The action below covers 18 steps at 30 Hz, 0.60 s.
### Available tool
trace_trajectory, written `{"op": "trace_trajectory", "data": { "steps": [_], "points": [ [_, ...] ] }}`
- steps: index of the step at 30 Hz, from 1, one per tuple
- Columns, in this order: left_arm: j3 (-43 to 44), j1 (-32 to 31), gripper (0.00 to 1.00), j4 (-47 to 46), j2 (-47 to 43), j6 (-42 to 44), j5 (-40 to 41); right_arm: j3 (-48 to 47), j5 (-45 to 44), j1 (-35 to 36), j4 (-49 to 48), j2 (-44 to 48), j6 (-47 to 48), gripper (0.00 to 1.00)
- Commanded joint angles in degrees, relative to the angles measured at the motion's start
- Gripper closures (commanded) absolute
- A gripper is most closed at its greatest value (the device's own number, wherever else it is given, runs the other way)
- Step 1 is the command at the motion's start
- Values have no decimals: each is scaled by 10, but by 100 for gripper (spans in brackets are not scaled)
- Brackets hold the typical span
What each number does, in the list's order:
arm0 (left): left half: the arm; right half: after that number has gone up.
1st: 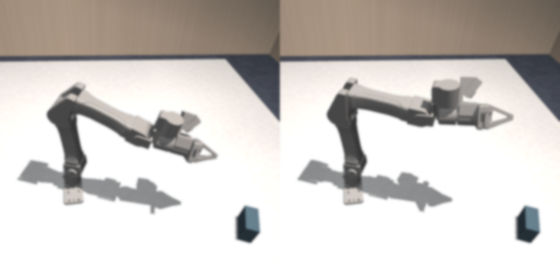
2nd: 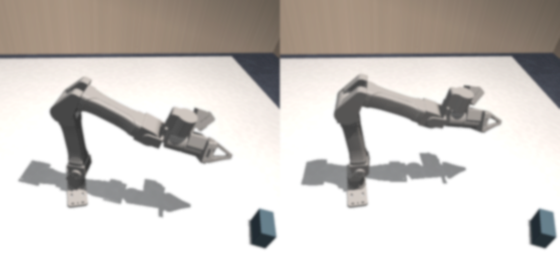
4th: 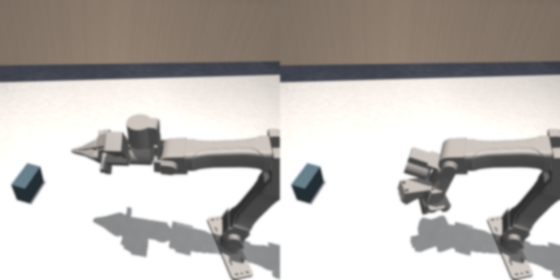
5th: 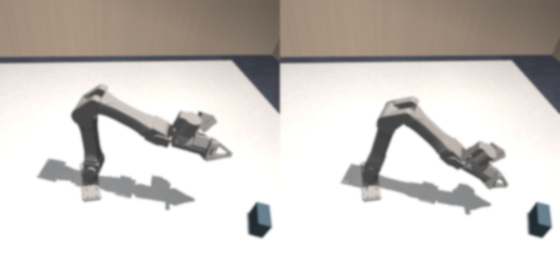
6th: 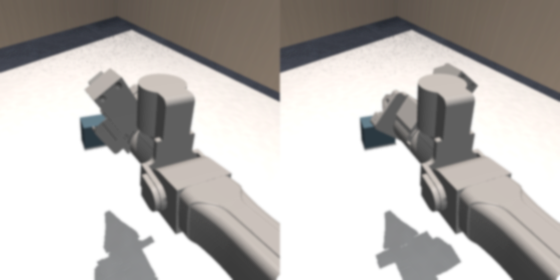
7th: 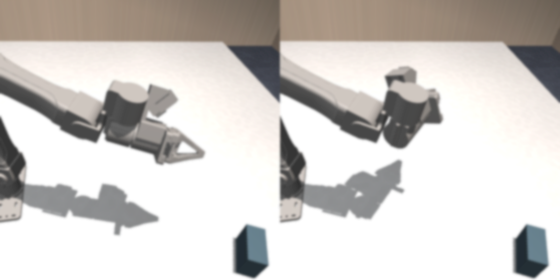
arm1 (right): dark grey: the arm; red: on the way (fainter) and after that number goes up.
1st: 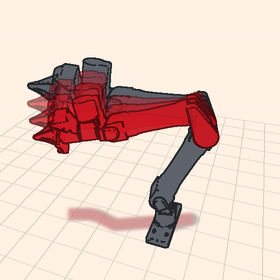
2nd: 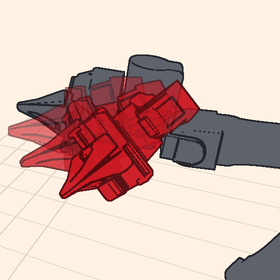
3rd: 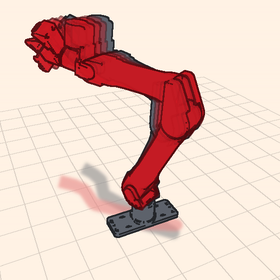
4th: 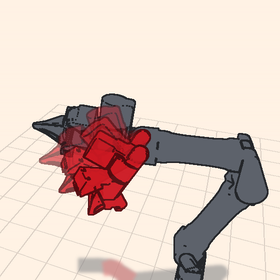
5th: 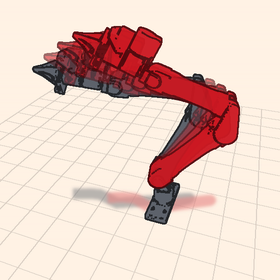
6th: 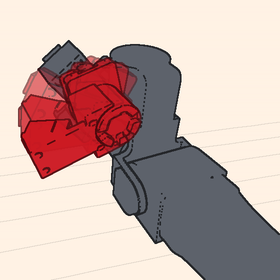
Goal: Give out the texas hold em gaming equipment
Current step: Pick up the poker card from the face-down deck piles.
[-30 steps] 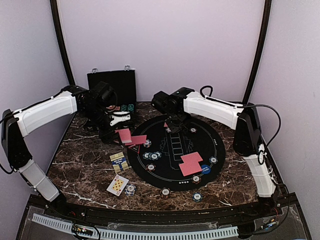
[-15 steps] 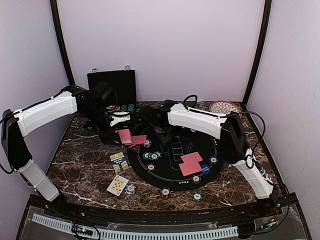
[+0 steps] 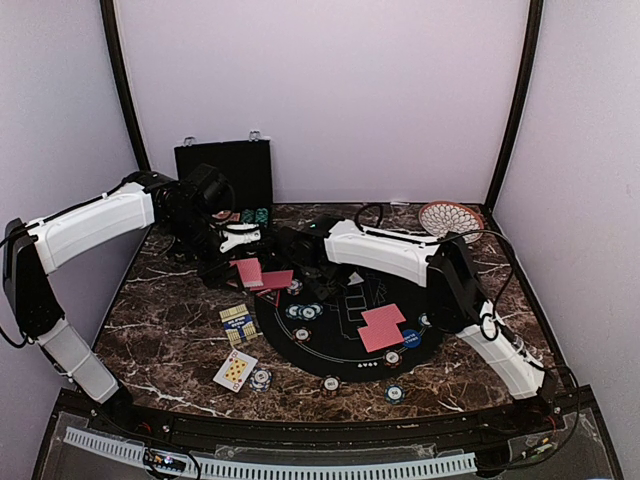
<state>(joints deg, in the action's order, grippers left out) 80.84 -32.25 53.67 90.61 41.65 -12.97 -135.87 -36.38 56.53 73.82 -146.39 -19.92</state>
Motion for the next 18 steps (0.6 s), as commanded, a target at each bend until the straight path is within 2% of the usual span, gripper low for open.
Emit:
{"op": "trace_trajectory", "data": {
  "steps": [1,12,18],
  "points": [
    [-2,3,100,14,-31,5,-6,-18,31,2,2,-16,-35,100],
    [-3,4,100,16,-34,10,-11,49,15,6,10,9,-125,100],
    [-13,4,100,15,-42,10,-11,6,29,-6,10,-18,-126,100]
  ]
}}
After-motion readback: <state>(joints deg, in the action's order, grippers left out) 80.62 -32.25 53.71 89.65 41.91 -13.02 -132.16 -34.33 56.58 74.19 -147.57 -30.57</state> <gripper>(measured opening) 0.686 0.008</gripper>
